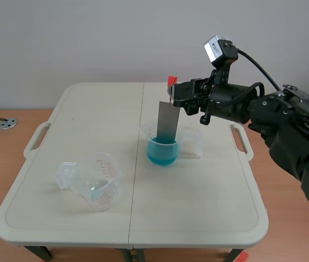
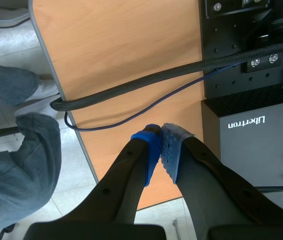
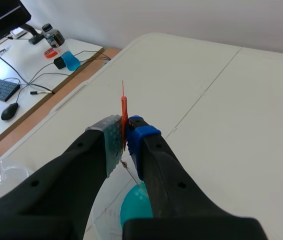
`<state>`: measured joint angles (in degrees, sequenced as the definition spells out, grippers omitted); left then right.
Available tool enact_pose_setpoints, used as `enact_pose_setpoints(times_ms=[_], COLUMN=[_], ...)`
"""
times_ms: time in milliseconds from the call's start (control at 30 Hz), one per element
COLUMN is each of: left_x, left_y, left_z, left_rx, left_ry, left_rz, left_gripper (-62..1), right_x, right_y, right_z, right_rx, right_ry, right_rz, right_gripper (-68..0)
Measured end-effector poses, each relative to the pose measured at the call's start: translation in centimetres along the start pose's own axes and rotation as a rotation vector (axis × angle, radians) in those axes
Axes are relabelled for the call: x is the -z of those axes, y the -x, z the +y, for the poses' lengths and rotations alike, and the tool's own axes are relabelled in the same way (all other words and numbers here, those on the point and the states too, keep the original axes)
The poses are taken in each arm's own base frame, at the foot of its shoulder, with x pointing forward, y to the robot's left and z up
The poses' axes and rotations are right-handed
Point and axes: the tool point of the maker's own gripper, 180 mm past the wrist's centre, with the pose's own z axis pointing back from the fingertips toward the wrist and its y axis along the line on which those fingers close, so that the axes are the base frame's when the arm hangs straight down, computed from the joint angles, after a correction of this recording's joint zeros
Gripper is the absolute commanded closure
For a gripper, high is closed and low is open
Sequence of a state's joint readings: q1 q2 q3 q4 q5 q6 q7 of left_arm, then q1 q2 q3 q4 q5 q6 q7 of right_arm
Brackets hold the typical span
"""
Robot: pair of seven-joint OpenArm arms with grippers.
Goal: Hold the metal plate by the orange handle, dip it into the blue solution, take it out and point at it, then put the plate back in the beaker on the left.
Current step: 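Hold the plate still in the solution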
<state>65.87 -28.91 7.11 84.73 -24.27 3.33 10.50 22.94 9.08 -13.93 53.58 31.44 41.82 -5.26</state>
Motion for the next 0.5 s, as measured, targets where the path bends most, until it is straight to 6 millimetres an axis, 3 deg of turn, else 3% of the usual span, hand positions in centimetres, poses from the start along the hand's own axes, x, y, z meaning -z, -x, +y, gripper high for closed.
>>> enact_pose_setpoints(times_ms=[333,500], left_x=[0.0,0.0], left_y=[0.0,-0.1], left_z=[0.0,0.0], left_rx=[0.000,0.004], left_ry=[0.000,-0.001], left_rz=[0.000,-0.004], left_gripper=[-1.9,-1.9], right_x=[-1.3,-2.3], right_y=[-3.2,-4.5], right_z=[3.5,4.2], right_rx=[-0.098,-0.128], right_ry=[-0.070,-0.069], right_rz=[-0.045,-0.056], right_gripper=[-1.3,-1.3])
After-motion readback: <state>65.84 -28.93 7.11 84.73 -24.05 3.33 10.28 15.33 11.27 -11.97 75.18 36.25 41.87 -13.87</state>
